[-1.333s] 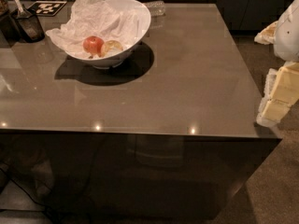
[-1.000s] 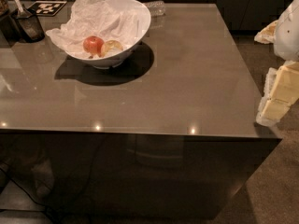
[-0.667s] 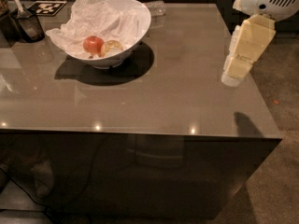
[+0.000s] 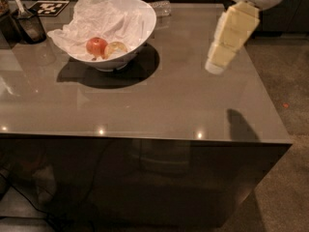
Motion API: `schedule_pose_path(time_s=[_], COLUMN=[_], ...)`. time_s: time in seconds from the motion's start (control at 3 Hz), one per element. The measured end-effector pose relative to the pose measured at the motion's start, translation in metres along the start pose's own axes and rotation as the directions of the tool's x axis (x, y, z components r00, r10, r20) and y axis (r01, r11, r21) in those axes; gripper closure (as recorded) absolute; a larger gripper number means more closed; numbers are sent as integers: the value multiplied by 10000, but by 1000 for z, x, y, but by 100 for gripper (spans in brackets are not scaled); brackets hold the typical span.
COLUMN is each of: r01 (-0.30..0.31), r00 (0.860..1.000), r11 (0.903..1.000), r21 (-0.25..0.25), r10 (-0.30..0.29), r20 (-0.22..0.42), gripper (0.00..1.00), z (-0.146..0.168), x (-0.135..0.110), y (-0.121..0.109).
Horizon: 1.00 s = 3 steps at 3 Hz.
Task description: Pick apple from white bowl
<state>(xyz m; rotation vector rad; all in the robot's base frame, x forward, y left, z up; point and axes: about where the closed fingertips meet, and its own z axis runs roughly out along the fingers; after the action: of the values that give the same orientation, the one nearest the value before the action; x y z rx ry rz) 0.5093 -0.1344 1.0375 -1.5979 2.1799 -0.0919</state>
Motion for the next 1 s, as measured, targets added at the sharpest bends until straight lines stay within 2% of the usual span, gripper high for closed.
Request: schedule_pose_path(time_s=[0.33, 0.67, 1.0], r01=[253, 535, 530], r00=[9989, 9955, 9951], r11=[9990, 9970, 9966], r21=[372, 558, 631], r10=[-267, -576, -580], r20=[380, 751, 802], gripper=[0, 0, 0], z=[-5, -13, -14], x=[-56, -77, -78], y=[-21, -20, -21])
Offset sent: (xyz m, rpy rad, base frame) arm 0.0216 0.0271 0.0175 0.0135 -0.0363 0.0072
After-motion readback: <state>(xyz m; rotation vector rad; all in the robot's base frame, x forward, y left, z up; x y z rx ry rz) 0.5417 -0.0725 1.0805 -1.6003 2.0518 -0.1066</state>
